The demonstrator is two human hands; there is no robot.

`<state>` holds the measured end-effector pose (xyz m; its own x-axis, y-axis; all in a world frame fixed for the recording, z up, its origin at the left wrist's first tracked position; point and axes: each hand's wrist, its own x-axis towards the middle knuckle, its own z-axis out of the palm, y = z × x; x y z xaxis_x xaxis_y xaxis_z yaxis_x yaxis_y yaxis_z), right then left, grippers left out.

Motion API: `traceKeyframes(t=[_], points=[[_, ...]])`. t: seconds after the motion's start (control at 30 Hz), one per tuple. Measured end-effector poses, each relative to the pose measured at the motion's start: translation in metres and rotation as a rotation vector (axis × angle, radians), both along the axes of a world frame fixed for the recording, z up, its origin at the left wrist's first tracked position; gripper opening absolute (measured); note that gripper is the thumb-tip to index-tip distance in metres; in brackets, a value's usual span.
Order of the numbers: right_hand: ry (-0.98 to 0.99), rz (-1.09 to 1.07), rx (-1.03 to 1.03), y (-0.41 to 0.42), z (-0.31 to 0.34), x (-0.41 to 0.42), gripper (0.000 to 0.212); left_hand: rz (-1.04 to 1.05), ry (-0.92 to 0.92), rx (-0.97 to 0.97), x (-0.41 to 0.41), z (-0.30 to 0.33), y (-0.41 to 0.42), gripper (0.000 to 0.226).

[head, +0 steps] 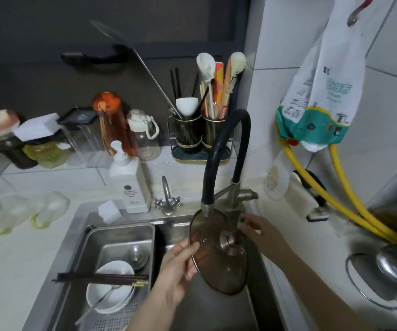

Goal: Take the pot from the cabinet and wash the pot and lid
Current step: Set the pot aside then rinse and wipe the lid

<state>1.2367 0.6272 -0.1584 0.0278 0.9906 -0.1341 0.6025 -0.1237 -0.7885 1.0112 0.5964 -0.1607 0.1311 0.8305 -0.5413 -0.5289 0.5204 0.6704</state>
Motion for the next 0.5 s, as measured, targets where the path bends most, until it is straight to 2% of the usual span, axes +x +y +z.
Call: traceKeyframes(t=[0.13,0.27,0.3,0.37,0.4,0.5], points=[[0.015,-0.201,0.026,0.043,0.0,0.014,0.043,0.016,0.011,0.039,-0.001,0.002,0.003,0.024],[0.075,-0.276,-0.098,0.077,-0.016,0.028,0.071,0.012,-0.004,0.073,0.0,0.005,0.005,0.025],[0.068,-0.28,-0.123,0.085,-0.024,0.031,0.066,0.004,-0.003,0.084,0.001,0.006,0.006,0.023],[0.005,-0.273,-0.131,0.095,-0.03,0.033,0.025,-0.009,0.017,0.1,0.002,0.006,0.007,0.022],[0.008,-0.279,-0.114,0.1,-0.031,0.033,0.018,-0.016,0.03,0.105,0.003,0.006,0.007,0.023],[0.071,-0.374,-0.08,0.109,-0.039,0.037,0.025,-0.022,0.047,0.092,0.004,0.005,0.007,0.021]])
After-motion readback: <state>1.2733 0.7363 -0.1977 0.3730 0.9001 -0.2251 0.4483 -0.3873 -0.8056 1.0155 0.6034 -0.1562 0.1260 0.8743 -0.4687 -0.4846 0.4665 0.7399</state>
